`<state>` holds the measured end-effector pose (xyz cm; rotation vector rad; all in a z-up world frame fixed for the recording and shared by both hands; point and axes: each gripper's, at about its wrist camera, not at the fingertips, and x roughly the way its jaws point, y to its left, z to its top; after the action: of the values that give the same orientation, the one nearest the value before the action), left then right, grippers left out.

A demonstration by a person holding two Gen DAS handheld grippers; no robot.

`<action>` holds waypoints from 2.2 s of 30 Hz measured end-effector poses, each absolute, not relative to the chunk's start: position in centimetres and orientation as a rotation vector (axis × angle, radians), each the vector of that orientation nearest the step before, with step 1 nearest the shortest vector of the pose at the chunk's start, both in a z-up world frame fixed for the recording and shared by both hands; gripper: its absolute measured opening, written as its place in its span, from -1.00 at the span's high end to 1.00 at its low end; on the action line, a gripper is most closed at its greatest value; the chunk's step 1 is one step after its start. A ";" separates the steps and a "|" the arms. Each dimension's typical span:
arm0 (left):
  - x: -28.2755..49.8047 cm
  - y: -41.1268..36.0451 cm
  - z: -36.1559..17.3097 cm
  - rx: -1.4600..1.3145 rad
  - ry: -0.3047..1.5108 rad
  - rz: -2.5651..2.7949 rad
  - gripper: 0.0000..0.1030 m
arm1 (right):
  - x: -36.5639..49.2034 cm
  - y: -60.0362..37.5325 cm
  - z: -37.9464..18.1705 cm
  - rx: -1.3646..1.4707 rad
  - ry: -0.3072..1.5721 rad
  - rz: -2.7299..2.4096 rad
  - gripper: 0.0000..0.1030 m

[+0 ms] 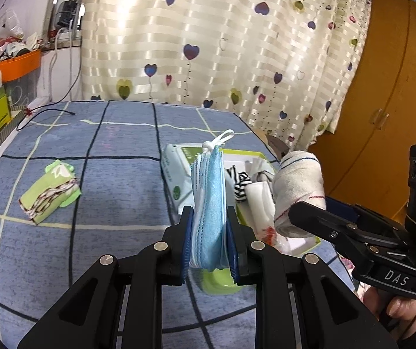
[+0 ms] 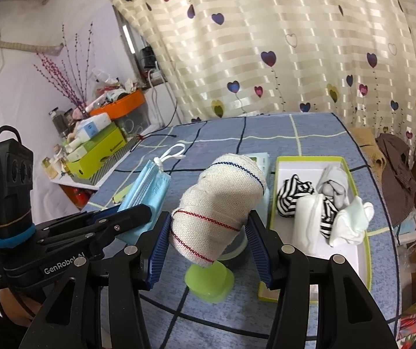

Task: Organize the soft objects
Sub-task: 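Carry the blue mask and beige roll over the tray with both tools, then lower the mask and beige roll into the tray and open both tools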

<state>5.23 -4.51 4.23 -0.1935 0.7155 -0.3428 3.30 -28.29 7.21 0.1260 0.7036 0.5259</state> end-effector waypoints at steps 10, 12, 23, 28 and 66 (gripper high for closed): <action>5.4 -7.6 4.2 -0.168 0.731 -0.395 0.57 | 3.1 -31.2 6.7 0.154 0.708 0.477 0.01; 5.5 -8.1 4.1 -0.165 0.738 -0.404 0.57 | 3.2 -31.7 6.6 0.158 0.710 0.473 0.01; 6.2 -10.9 3.7 -0.145 0.767 -0.445 0.57 | 3.5 -34.8 5.7 0.188 0.721 0.420 0.00; 6.4 -12.1 3.7 -0.133 0.770 -0.462 0.57 | 3.7 -36.8 5.5 0.209 0.719 0.383 0.00; 10.2 -20.1 -3.4 -0.091 1.047 -0.579 0.57 | 8.4 -40.6 -3.3 0.142 0.982 0.316 -0.01</action>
<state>10.22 -20.06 -3.38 -0.0912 1.0473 -0.5793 8.39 -40.58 -3.32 0.1420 0.9824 0.3156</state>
